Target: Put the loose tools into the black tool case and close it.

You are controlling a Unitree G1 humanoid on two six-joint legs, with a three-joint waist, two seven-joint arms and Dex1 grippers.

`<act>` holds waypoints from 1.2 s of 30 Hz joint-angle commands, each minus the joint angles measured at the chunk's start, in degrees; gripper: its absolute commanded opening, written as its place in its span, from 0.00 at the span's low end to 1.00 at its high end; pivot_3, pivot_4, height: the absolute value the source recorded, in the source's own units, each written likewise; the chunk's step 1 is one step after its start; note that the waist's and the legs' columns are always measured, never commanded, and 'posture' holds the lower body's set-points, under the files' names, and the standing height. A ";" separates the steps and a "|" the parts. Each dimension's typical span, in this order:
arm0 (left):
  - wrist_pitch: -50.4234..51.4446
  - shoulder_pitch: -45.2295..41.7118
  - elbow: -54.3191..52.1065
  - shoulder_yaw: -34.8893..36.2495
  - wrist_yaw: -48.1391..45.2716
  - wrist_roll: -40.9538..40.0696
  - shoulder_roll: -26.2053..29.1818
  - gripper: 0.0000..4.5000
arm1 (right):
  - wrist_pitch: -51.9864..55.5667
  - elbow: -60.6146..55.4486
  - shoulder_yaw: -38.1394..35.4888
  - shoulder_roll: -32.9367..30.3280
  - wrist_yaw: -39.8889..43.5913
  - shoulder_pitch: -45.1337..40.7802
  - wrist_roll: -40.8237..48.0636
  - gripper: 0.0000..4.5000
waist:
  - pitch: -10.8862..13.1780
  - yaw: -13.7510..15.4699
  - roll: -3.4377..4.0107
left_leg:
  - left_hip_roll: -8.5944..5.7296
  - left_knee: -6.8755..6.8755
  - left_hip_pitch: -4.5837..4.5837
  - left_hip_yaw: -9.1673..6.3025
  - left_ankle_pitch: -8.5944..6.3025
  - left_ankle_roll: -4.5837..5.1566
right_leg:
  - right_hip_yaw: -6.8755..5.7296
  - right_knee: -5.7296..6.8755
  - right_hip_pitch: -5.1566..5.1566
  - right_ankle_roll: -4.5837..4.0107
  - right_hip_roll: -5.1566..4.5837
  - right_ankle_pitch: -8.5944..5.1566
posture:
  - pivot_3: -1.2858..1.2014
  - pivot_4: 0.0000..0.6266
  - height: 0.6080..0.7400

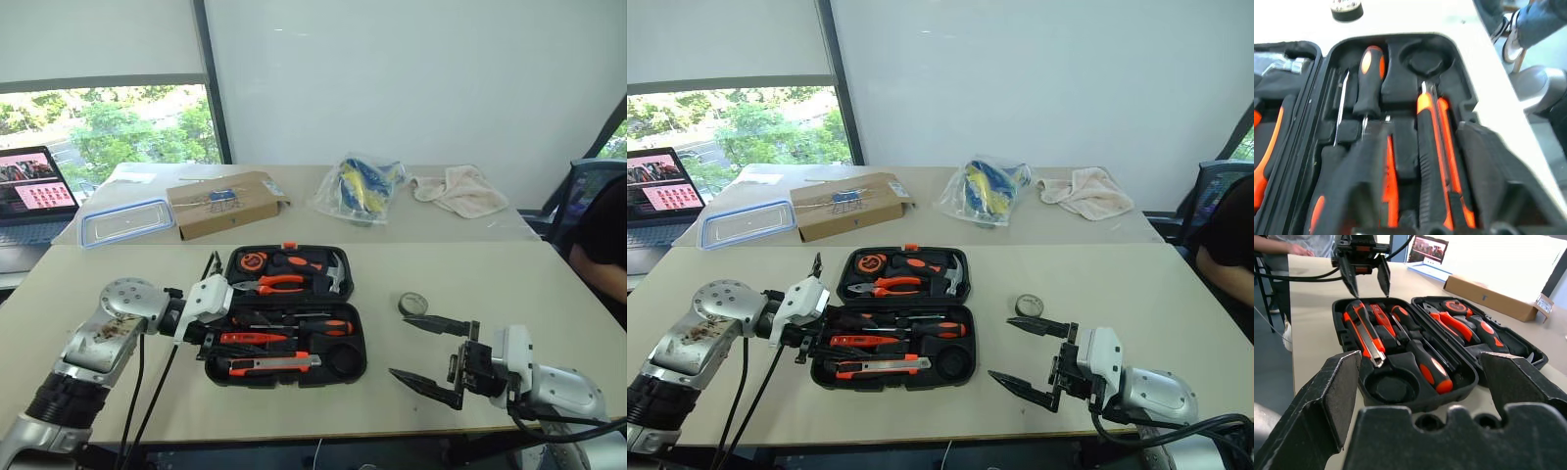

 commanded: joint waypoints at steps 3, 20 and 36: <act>-2.99 2.09 -0.31 -1.28 2.08 2.27 -1.61 0.01 | -1.90 -1.32 -0.79 0.59 -0.82 0.40 -0.30 1.00 | 0.00 0.00 0.00 | 0.00 0.00 0.00 0.00 0.00 0.00 | 0.01 0.00 0.00 0.00 -0.01 0.00 | 0.52 0.24 1.00; 4.27 4.42 3.23 -6.64 6.89 8.84 -2.31 0.01 | -1.83 -2.89 -1.08 0.69 -1.56 2.26 -0.32 1.00 | -0.03 0.46 0.05 | 0.06 0.08 0.06 0.00 -0.04 0.07 | 0.07 0.06 0.39 0.06 -0.07 0.02 | 0.52 0.24 1.00; 4.06 9.29 4.32 0.29 8.65 2.03 -3.99 0.01 | 1.11 -5.15 -8.60 -1.69 -2.83 9.41 2.76 1.00 | -0.47 -0.20 0.74 | 0.17 -0.14 0.91 0.09 -0.24 0.42 | 0.40 0.17 0.99 0.43 -0.02 -0.24 | 0.52 0.24 1.00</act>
